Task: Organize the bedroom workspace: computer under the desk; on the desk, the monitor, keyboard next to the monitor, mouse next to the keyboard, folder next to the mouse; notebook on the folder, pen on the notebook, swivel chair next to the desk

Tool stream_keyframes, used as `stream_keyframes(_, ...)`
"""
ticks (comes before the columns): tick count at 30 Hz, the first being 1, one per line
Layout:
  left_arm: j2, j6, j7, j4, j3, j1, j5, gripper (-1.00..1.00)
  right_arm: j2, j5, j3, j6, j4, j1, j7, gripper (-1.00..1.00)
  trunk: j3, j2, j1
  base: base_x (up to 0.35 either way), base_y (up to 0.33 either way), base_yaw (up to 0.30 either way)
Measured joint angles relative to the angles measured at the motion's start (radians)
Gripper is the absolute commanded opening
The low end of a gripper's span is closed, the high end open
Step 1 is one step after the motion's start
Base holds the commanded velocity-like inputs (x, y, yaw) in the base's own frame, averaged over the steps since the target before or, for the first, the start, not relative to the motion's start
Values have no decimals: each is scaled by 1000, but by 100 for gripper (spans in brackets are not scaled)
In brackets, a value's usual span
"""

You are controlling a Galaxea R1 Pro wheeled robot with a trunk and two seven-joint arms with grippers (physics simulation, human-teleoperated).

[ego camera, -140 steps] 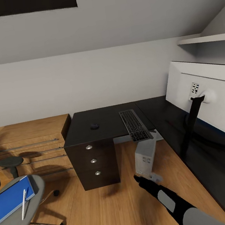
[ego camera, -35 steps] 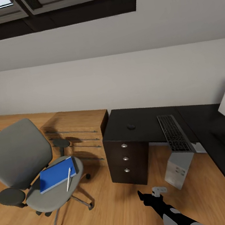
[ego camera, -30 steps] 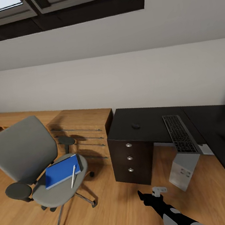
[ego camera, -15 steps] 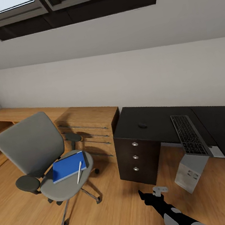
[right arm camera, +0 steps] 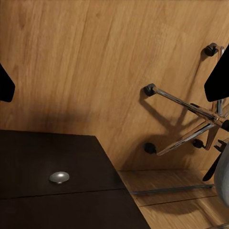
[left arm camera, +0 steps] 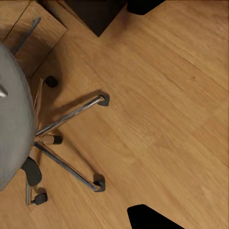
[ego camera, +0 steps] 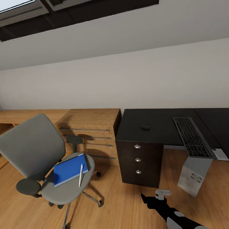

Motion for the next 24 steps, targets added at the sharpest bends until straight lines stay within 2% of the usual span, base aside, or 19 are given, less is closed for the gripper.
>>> stream_keyframes(1,13,90,37,-68,9,4,3,100,0,0,0,0,-1,0,0,100,0,0,0,0,0,0)
stream_keyframes(3,18,160,73,-108,23,5,7,100,0,1,0,0,-2,0,0,100,0,0,0,0,0,0)
stream_keyframes(7,20,275,144,-184,72,7,15,100,0,1,0,-1,-3,0,0,100,0,0,0,0,0,0)
stream_keyframes(12,20,380,196,-285,114,7,15,100,0,1,1,-6,-2,0,0,100,0,0,0,0,0,0)
stream_keyframes(19,19,430,212,-332,128,8,16,100,-2,1,1,-12,-1,0,0,100,0,0,0,0,0,0)
stream_keyframes(24,6,464,216,-334,132,7,19,100,-9,0,0,-46,1,1,-1,100,0,0,0,0,0,0)
